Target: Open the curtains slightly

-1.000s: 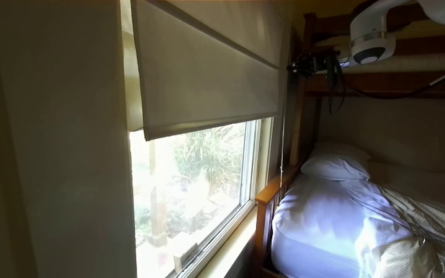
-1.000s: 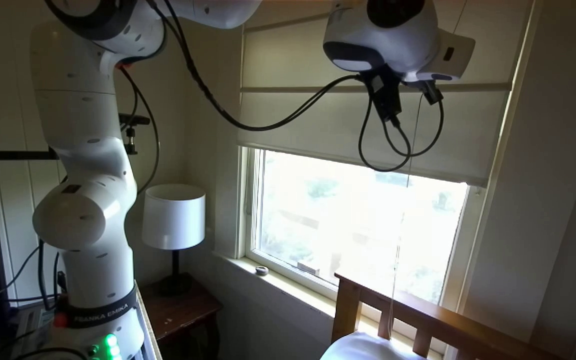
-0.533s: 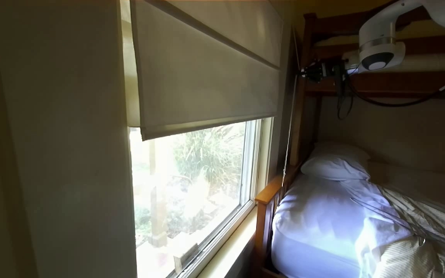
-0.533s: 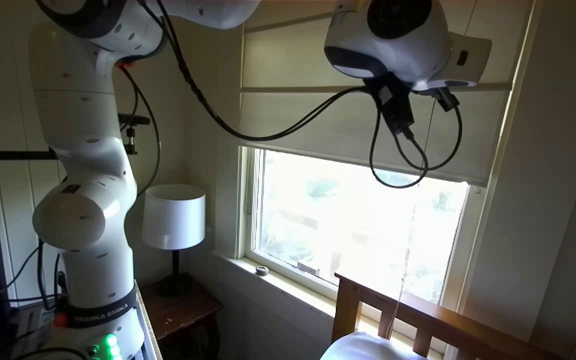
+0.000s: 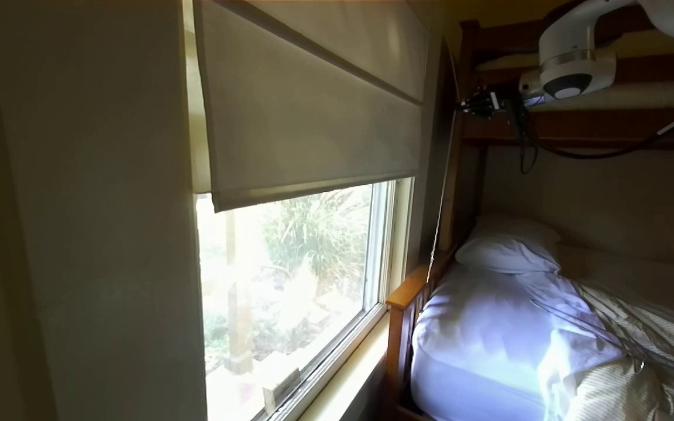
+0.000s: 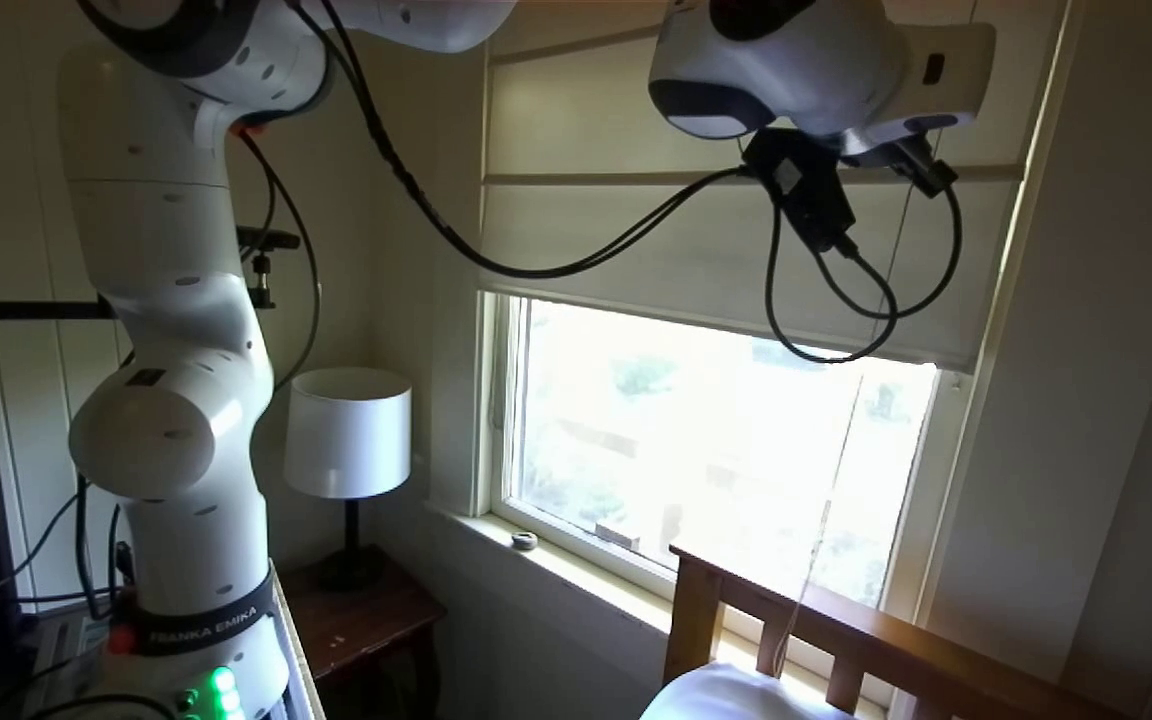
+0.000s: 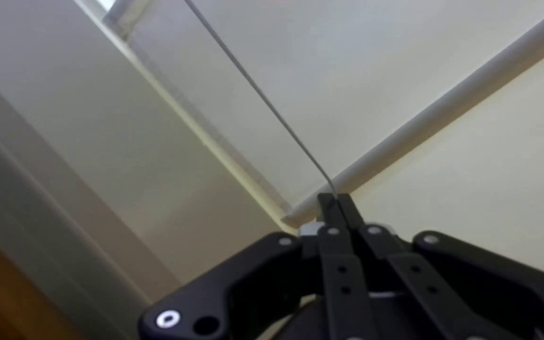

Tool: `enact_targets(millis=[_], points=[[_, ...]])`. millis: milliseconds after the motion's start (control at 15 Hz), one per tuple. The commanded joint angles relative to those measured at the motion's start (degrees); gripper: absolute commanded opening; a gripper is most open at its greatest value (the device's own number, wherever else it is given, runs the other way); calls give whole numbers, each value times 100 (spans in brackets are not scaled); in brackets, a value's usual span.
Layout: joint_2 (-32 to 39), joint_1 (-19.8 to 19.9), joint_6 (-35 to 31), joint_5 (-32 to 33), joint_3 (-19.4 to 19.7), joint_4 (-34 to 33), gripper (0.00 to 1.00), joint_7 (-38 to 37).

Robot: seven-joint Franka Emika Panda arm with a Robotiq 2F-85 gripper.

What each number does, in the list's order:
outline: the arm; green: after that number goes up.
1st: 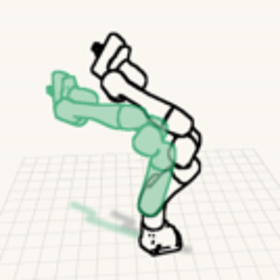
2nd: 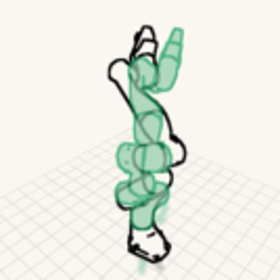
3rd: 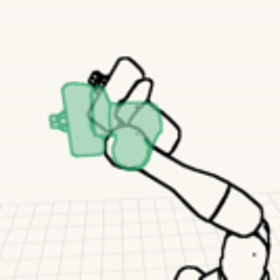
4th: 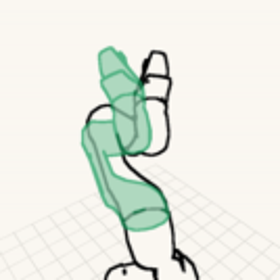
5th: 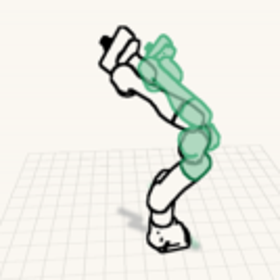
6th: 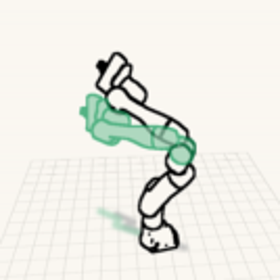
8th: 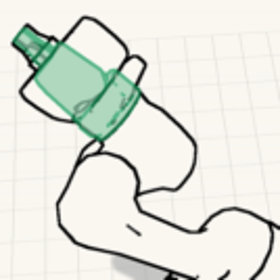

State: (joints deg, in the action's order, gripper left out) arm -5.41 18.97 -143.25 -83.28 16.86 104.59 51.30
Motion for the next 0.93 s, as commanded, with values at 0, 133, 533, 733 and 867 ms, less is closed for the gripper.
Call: enact_targets(millis=[0,133,533,733,867], points=[[-47,-162,-1105,52,-96,-158,0,543],[-21,-215,-1845,5,-295,-255,0,925],[102,-413,-3920,1768,-1027,-182,0,638],[115,-499,-3993,2024,-974,-158,0,613],[168,-523,-4068,2121,-988,-126,2,527]])
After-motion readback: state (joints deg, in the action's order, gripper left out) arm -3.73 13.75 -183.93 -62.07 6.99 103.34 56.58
